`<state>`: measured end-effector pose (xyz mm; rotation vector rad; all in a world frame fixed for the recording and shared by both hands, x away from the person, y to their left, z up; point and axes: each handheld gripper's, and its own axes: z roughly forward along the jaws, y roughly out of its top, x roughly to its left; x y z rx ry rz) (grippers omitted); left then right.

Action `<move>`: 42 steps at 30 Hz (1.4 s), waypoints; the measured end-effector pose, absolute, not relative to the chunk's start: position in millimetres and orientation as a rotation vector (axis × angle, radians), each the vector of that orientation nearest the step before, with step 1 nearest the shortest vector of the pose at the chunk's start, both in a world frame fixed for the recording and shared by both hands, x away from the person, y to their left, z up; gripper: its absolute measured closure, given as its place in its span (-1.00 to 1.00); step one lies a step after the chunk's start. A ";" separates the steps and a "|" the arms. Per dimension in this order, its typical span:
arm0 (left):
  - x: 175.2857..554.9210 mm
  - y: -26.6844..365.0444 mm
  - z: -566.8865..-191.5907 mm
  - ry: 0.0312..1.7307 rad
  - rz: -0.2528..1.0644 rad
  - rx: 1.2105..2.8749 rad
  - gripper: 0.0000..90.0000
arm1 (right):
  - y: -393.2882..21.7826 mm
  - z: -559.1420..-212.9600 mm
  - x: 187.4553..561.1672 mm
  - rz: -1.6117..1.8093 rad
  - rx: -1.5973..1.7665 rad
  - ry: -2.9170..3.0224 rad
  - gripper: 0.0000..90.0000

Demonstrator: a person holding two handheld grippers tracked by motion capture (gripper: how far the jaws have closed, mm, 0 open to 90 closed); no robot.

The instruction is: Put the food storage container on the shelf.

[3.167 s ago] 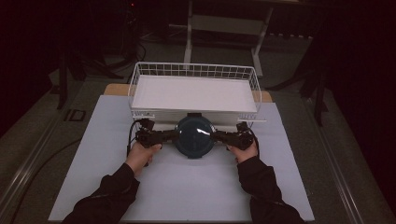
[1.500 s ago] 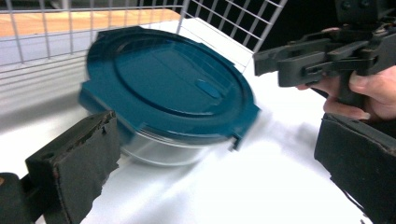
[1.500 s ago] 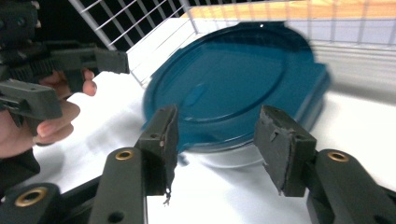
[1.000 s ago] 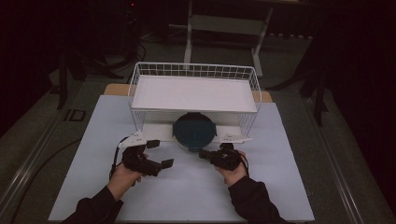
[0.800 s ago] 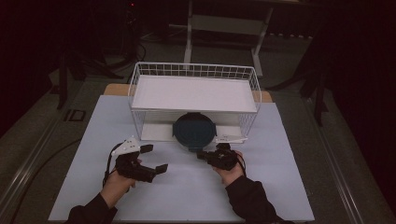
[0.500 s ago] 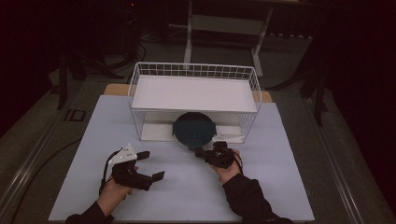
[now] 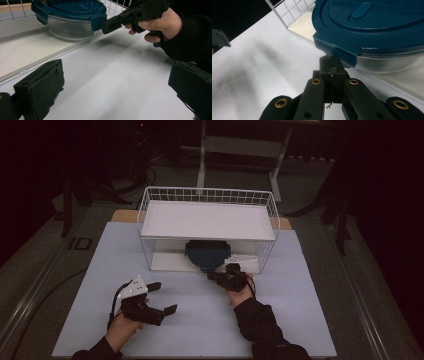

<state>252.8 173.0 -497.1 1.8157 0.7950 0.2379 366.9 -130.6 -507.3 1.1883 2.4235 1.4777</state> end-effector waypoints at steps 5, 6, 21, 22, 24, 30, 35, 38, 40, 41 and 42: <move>252.1 173.1 -497.0 0.791 0.239 1.813 -0.99 | -132.3 -510.6 376.3 1.462 1.228 2.398 1.00; 252.4 173.3 -496.9 0.788 0.238 1.812 -1.00 | -132.5 -511.5 377.8 1.468 1.243 2.394 1.00; 252.0 173.3 -497.1 0.784 0.239 1.812 -0.99 | -124.7 -514.1 386.0 1.490 1.250 2.373 0.99; 251.7 173.1 -496.7 0.783 0.238 1.812 -0.99 | -124.5 -513.6 384.2 1.497 1.241 2.374 0.98; 250.7 172.7 -495.6 0.779 0.243 1.810 -0.99 | -123.4 -510.4 378.3 1.494 1.198 2.382 0.89; 249.3 172.3 -492.3 0.768 0.247 1.810 -1.00 | -127.4 -499.3 363.2 1.549 1.139 2.382 0.46; 247.8 169.9 -492.3 0.750 0.245 1.824 -0.99 | -133.6 -491.0 349.7 1.624 1.094 2.377 -0.42; 247.2 169.1 -492.5 0.744 0.241 1.831 -0.99 | -138.1 -489.3 345.3 1.655 1.090 2.369 -0.52; 246.1 169.3 -491.7 0.740 0.238 1.828 -1.00 | -141.8 -488.1 342.4 1.644 1.097 2.359 -0.58; 245.6 169.7 -491.3 0.739 0.238 1.828 -0.99 | -144.2 -487.8 341.0 1.654 1.102 2.349 -0.58; 245.2 170.1 -490.9 0.738 0.239 1.828 -0.99 | -146.5 -487.6 339.3 1.666 1.100 2.346 -0.58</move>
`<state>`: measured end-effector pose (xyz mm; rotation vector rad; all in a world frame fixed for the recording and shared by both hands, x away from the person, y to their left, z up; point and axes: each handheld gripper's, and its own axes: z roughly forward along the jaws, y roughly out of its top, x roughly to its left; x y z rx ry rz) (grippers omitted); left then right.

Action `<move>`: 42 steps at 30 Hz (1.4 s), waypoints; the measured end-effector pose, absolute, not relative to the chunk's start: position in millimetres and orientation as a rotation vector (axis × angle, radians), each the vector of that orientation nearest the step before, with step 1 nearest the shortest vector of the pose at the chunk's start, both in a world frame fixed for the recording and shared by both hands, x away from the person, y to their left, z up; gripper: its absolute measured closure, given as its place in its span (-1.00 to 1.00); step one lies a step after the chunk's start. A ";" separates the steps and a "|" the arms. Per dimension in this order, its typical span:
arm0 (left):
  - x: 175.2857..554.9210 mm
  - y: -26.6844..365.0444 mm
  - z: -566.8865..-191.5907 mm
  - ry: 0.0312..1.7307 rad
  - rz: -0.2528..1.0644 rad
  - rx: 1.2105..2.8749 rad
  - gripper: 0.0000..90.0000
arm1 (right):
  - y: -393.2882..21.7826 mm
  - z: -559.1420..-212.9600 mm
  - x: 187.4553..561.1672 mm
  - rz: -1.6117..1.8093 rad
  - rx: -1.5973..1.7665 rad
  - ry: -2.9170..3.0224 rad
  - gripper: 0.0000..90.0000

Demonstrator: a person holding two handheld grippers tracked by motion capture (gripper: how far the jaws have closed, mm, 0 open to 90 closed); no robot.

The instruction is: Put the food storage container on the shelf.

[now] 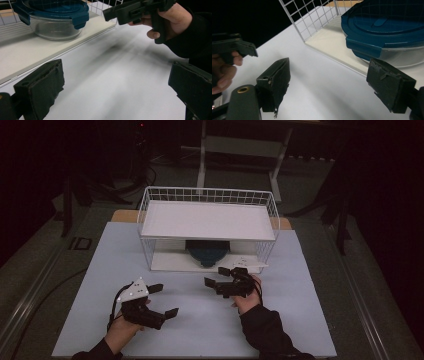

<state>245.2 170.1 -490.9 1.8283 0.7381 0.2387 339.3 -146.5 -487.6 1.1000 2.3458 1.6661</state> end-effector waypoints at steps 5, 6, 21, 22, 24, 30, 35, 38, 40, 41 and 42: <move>243.2 172.1 -490.1 0.742 0.238 1.822 -0.99 | -157.9 -486.5 328.7 1.643 1.065 2.340 -0.58; 242.8 172.6 -489.9 0.742 0.239 1.822 -0.99 | -157.9 -486.5 328.7 1.643 1.065 2.340 -0.58; 234.2 177.4 -487.9 0.735 0.251 1.821 -0.99 | -191.3 -486.5 295.3 1.646 1.022 2.316 -0.58; 233.5 177.7 -488.0 0.734 0.250 1.820 -0.99 | -193.4 -486.3 293.4 1.644 1.022 2.314 -0.58; 232.2 178.1 -488.3 0.733 0.251 1.825 -0.99 | -197.6 -486.7 289.9 1.642 1.018 2.316 -0.58; 229.7 178.3 -489.6 0.728 0.251 1.835 -0.99 | -210.4 -492.4 278.6 1.622 1.008 2.325 -0.58; 229.6 178.5 -491.1 0.728 0.245 1.835 -1.00 | -220.7 -493.9 272.7 1.618 1.008 2.315 -0.58; 229.6 179.3 -491.3 0.729 0.246 1.833 -0.99 | -231.8 -495.7 266.6 1.606 1.023 2.305 -0.58; 229.6 179.5 -491.8 0.732 0.249 1.831 -0.99 | -237.4 -497.7 263.7 1.595 1.022 2.303 -0.58; 229.6 179.5 -491.8 0.732 0.249 1.831 -0.99 | -240.0 -499.0 262.4 1.583 1.015 2.304 -0.58; 230.0 179.9 -492.2 0.731 0.248 1.833 -0.99 | -240.0 -499.0 262.4 1.583 1.015 2.304 -0.58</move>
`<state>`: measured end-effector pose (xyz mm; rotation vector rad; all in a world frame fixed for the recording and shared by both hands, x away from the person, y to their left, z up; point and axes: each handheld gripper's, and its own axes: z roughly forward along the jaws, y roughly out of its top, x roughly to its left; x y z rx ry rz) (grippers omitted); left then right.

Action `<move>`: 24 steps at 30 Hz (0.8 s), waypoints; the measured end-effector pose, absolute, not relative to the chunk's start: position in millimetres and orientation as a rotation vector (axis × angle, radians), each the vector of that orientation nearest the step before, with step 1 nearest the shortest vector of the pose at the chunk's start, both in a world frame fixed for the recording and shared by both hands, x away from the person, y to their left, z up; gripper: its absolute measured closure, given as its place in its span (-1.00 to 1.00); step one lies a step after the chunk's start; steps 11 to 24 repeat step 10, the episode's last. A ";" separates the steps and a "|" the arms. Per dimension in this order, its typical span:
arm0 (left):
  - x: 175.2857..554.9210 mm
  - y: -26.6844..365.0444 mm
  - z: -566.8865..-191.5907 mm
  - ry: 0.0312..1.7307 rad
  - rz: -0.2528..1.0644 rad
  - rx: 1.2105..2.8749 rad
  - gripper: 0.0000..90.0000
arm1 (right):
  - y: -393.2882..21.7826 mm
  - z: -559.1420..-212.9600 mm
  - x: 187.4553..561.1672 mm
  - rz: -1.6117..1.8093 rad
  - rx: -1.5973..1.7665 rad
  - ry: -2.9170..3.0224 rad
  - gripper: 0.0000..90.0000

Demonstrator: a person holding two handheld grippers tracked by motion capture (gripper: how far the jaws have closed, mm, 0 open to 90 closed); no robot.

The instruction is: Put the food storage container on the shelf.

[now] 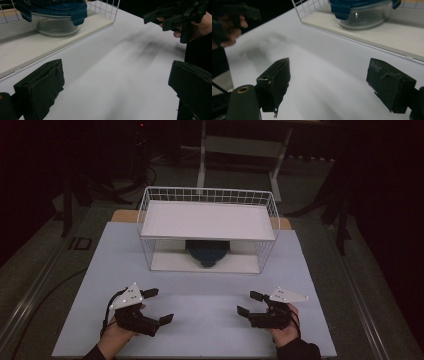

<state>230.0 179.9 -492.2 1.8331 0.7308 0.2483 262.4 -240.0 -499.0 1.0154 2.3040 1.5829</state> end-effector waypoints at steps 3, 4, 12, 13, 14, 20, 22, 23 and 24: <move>230.3 179.8 -493.5 0.730 0.247 1.834 -0.99 | -247.8 -505.2 260.7 1.555 1.020 2.314 -0.58; 230.4 179.7 -493.6 0.730 0.247 1.836 -0.99 | -249.1 -506.5 261.0 1.547 1.017 2.318 -0.58; 230.2 177.6 -493.6 0.720 0.251 1.838 -0.99 | -251.3 -511.8 263.0 1.539 1.038 2.328 -0.58; 230.2 177.6 -493.6 0.720 0.251 1.838 -0.99 | -251.3 -511.8 263.0 1.539 1.038 2.328 -0.58; 230.2 177.6 -493.6 0.720 0.251 1.838 -0.99 | -251.3 -511.8 263.0 1.539 1.038 2.328 -0.58; 230.2 177.6 -493.6 0.720 0.251 1.838 -0.99 | -251.3 -511.8 263.0 1.539 1.038 2.328 -0.58; 230.2 177.6 -493.6 0.720 0.251 1.838 -0.99 | -251.3 -511.8 263.0 1.539 1.038 2.328 -0.58; 230.2 177.6 -493.6 0.720 0.251 1.838 -0.99 | -251.3 -511.8 263.0 1.539 1.038 2.328 -0.58; 230.2 177.6 -493.6 0.720 0.251 1.838 -0.99 | -251.3 -511.8 263.0 1.539 1.038 2.328 -0.58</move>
